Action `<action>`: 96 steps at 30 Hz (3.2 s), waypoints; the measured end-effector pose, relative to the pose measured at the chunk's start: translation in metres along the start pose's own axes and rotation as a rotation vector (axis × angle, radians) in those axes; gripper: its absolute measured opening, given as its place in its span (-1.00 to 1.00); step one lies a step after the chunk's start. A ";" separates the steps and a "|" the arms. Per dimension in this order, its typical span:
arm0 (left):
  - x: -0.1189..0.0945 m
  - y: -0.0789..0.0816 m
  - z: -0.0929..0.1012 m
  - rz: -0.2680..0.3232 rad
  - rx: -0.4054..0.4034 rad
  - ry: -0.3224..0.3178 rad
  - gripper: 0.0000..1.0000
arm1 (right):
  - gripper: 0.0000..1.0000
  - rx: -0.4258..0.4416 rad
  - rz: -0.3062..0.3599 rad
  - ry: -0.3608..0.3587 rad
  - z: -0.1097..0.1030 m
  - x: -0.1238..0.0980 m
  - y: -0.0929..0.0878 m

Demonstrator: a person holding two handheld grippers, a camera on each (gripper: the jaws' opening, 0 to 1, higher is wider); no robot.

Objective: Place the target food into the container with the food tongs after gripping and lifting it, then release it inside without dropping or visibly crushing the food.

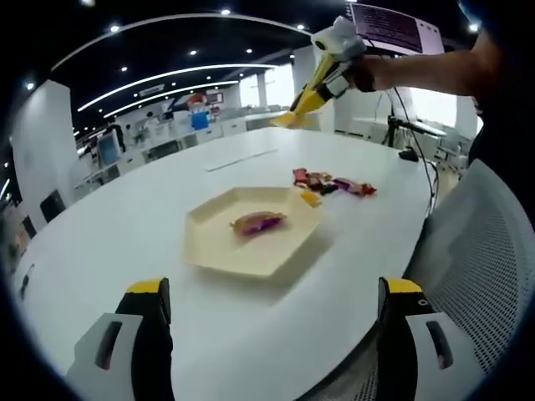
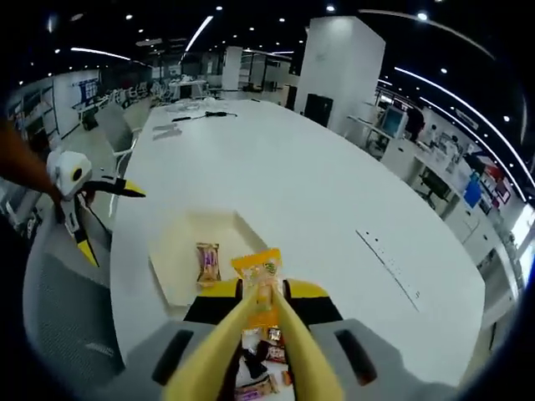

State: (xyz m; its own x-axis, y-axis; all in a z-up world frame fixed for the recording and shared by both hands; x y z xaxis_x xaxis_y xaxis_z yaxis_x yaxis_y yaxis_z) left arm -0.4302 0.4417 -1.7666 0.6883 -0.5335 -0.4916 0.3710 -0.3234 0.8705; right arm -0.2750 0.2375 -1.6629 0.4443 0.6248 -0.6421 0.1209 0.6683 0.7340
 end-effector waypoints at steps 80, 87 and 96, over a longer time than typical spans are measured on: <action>0.002 -0.013 -0.001 -0.068 -0.027 -0.008 0.99 | -0.46 0.010 0.101 -0.020 0.021 -0.040 -0.021; 0.002 -0.013 -0.001 -0.070 -0.027 -0.010 0.99 | -0.46 0.039 0.102 -0.033 0.022 -0.059 -0.041; 0.002 -0.014 0.000 -0.075 -0.025 -0.014 0.99 | -0.46 0.076 0.092 -0.055 0.017 -0.082 -0.066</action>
State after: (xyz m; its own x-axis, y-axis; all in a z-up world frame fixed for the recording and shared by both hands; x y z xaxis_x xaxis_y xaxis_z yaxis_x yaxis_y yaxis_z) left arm -0.4340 0.4453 -1.7795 0.6493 -0.5195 -0.5554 0.4364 -0.3435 0.8316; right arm -0.3041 0.1347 -1.6549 0.5043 0.6575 -0.5598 0.1431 0.5757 0.8051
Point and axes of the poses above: the point that each gripper's makers call its tool centre point, and the gripper's own axes: x roughly forward along the fingers, z roughly to its right, y roughly out of its top, the point moved 3 cm from there along -x, roughly backward along the fingers, and after that the axes turned 4 degrees about -x, right-handed, at the moved point
